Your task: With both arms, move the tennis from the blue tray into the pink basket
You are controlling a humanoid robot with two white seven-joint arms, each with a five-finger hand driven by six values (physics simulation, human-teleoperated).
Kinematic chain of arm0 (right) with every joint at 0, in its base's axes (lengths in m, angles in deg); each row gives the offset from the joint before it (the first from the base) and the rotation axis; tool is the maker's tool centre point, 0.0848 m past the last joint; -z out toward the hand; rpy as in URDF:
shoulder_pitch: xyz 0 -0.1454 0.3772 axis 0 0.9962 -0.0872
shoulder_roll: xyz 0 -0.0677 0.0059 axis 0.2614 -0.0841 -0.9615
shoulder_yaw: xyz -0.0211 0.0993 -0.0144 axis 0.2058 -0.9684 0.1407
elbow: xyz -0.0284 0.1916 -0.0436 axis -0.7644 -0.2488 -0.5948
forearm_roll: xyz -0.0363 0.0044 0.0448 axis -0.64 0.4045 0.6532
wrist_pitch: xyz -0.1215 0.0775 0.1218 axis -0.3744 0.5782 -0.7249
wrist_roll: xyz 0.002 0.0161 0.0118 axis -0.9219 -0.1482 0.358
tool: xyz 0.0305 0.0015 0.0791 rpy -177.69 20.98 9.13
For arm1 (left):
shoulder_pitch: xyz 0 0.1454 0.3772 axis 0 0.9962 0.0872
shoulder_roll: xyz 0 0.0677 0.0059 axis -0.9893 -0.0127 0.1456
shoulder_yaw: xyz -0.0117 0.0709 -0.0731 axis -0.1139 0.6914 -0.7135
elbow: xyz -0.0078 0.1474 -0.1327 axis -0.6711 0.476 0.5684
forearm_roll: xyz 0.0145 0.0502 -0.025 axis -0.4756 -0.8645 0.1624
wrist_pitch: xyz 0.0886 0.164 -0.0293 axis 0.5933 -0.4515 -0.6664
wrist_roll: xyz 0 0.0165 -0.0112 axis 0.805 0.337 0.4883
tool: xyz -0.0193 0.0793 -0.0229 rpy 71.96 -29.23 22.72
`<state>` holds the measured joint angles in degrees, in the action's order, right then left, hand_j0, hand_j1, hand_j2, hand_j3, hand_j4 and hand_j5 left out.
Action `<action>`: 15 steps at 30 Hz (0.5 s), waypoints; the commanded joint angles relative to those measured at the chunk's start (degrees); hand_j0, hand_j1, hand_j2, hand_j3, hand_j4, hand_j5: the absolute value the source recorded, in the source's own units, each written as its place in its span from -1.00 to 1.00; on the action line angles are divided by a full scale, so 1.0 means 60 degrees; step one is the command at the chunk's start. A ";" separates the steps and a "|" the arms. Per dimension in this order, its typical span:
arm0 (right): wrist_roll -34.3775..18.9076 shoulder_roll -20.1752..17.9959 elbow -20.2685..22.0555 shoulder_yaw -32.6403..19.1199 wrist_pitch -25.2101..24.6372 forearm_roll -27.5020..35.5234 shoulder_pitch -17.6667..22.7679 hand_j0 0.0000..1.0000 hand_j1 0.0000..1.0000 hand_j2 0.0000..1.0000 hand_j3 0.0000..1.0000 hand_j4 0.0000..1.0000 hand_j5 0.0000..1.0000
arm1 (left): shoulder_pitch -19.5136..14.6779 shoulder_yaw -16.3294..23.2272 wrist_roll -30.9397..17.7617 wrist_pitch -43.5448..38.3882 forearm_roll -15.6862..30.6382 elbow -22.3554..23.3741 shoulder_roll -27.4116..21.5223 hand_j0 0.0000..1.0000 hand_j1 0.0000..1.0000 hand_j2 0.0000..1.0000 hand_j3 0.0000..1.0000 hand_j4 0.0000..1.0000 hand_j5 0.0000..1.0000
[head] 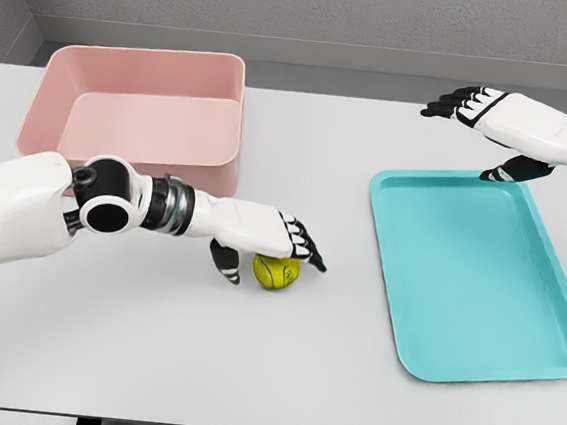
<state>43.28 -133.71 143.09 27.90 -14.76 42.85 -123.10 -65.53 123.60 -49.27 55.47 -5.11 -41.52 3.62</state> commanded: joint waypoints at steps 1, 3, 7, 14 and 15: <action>0.0005 -0.0009 0.0001 -0.0012 -0.0010 0.0063 0.0000 1.00 1.00 1.00 1.00 1.00 1.00 | 0.0000 -0.0009 0.0004 -0.0011 0.0035 0.0015 0.0003 1.00 1.00 1.00 1.00 1.00 1.00; 0.0005 -0.0009 0.0001 -0.0026 -0.0010 0.0063 0.0015 1.00 1.00 1.00 1.00 1.00 1.00 | 0.0000 -0.0009 0.0004 -0.0011 0.0020 0.0015 0.0018 1.00 1.00 1.00 1.00 1.00 1.00; 0.0005 -0.0009 0.0001 -0.0026 -0.0010 0.0063 0.0015 1.00 1.00 1.00 1.00 1.00 1.00 | 0.0015 -0.0009 0.0004 -0.0011 -0.0127 0.0015 0.0018 1.00 1.00 1.00 1.00 1.00 1.00; 0.0005 -0.0009 -0.0043 -0.0026 -0.0010 0.0063 0.0029 1.00 1.00 1.00 1.00 1.00 1.00 | 0.0132 -0.0024 0.0018 -0.0011 -0.0141 0.0059 0.0003 1.00 1.00 1.00 1.00 1.00 1.00; 0.0005 0.0006 -0.0043 -0.0026 -0.0010 0.0063 0.0029 1.00 1.00 1.00 1.00 1.00 1.00 | 0.0146 -0.0024 0.0019 -0.0011 -0.0185 0.0088 0.0018 1.00 1.00 1.00 1.00 1.00 1.00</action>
<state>43.28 -133.68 142.87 27.83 -14.76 42.85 -122.92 -64.65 123.52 -49.22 55.46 -6.20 -41.21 3.68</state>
